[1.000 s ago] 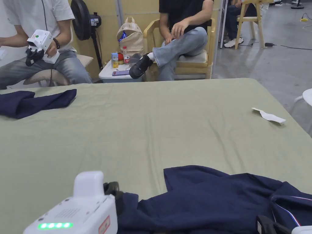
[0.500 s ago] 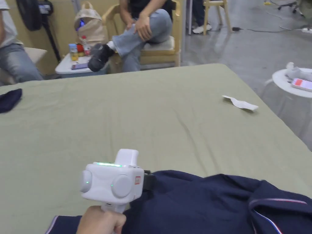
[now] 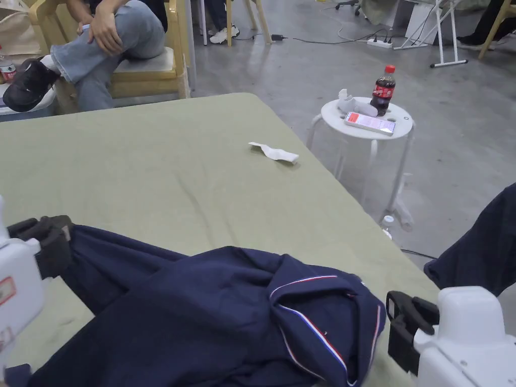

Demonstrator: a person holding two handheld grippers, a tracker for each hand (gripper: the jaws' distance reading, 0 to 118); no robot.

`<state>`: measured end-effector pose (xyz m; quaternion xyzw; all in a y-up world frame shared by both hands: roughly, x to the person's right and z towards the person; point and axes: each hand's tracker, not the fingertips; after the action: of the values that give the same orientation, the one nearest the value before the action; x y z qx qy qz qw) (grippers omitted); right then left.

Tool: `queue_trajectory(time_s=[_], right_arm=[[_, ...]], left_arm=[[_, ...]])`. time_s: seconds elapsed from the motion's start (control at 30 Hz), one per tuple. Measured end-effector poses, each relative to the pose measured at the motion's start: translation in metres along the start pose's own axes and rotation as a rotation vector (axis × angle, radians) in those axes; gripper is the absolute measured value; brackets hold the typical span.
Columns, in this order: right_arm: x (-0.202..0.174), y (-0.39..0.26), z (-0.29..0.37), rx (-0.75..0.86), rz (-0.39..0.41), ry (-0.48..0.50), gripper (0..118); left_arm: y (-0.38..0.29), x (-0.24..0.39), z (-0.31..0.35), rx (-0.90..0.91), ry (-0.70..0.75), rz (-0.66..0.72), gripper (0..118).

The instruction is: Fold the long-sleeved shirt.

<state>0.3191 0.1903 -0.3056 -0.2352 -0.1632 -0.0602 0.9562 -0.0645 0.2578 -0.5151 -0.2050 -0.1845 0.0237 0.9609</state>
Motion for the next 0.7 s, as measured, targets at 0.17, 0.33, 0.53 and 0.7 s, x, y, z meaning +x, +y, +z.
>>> queue_trajectory(time_s=[0.17,0.33,0.53,0.7], right_arm=[[0.035,0.036,-0.063,-0.212,-0.058,0.094,83],[0.045,0.047,-0.166,-0.423,-0.150,0.133,80],[0.027,0.038,-0.229,-0.669,-0.167,0.245,49],[-0.006,0.039,-0.207,-0.674,-0.001,0.283,15]], left_arm=[[0.000,0.011,0.014,-0.032,-0.015,-0.041,0],[-0.006,0.008,0.001,-0.077,-0.002,-0.031,0],[-0.018,0.014,-0.013,-0.127,0.006,-0.100,0],[-0.031,0.015,-0.025,-0.166,0.007,-0.083,0]])
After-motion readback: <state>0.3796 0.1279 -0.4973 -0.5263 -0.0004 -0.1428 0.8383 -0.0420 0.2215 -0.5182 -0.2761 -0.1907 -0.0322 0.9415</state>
